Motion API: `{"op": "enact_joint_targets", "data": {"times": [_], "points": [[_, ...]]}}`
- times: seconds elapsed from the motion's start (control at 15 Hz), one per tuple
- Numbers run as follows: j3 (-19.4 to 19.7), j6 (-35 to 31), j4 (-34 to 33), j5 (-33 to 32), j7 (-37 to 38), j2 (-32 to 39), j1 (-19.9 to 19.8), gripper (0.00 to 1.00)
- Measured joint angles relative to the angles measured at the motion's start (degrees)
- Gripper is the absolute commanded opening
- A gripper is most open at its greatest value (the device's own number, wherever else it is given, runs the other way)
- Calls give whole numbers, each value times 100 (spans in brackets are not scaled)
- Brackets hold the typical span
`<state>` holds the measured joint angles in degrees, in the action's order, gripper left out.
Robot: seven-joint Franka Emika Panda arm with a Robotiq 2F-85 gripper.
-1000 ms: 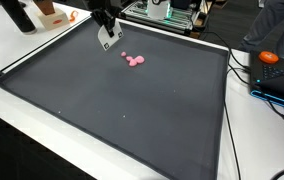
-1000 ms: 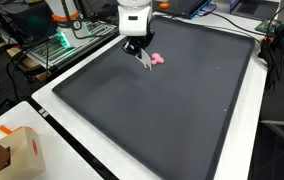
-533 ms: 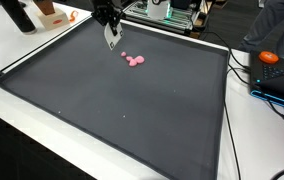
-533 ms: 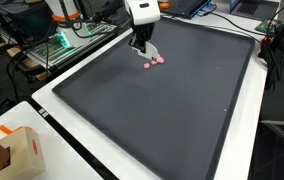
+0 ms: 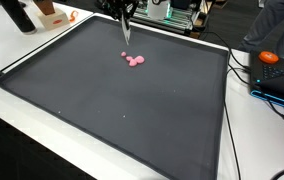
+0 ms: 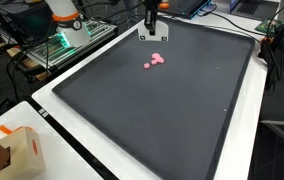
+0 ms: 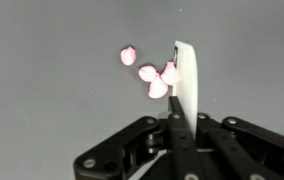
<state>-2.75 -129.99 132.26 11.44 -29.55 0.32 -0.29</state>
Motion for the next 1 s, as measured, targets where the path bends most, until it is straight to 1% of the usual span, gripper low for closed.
{"op": "enact_joint_targets", "data": {"times": [0.2,0.47,0.87,0.93,1.0], "points": [[-81,193,1,-107,-8,-224,191,1],[-202,489,-61,-453,118,-517,419,1],[-450,1004,-470,-943,360,-773,741,1],[-490,1083,-561,-1012,400,-787,779,4],[-525,1153,-650,-1076,456,-794,815,4]]}}
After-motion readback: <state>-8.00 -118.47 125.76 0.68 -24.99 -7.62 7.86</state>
